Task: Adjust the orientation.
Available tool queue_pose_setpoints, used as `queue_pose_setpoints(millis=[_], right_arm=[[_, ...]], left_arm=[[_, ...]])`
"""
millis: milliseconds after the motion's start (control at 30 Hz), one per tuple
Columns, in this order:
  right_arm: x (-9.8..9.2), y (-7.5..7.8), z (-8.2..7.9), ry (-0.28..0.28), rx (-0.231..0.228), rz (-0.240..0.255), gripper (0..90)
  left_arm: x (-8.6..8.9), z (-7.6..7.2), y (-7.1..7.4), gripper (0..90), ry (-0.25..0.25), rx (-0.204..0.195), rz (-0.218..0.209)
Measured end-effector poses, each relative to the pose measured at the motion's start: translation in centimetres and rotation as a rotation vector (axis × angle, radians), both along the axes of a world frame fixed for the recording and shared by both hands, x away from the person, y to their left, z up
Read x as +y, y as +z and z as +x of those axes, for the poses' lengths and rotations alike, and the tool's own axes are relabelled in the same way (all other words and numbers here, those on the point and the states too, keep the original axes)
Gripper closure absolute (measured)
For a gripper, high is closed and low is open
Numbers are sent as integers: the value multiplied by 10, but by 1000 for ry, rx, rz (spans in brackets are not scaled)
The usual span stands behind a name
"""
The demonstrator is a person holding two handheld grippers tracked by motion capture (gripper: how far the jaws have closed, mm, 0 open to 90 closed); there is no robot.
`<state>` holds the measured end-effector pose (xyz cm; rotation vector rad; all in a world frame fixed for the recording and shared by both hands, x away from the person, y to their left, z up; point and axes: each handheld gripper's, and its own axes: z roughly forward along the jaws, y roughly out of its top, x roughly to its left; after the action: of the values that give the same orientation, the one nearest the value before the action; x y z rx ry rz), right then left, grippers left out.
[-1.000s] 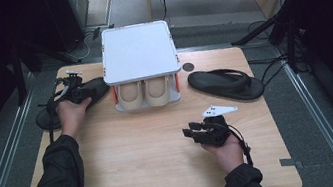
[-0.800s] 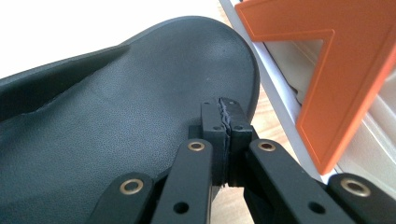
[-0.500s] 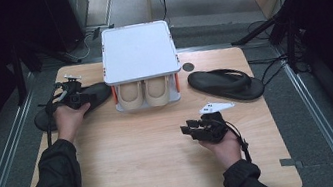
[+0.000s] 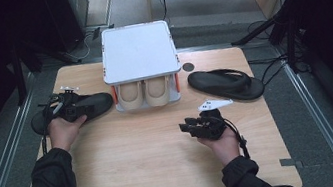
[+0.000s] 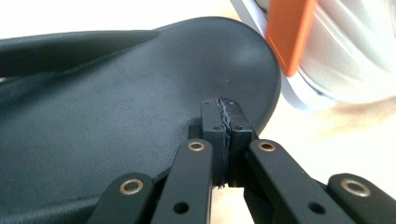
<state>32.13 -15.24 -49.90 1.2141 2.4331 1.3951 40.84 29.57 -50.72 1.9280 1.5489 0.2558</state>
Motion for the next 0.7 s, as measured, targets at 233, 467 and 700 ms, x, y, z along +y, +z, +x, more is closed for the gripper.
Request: queue_pose_setpoints(millis=[233,467,700], right_arm=[[2,0,5,2,-1,2,629],[9,1,9,20,2,8,628],[15,0,14,39,-1,-3,628]], left_arm=[[-8,-23,2,872,-30,0,18],[-5,-41,1,873,-30,3,-28],[-2,-49,2,782,-17,-3,-63]])
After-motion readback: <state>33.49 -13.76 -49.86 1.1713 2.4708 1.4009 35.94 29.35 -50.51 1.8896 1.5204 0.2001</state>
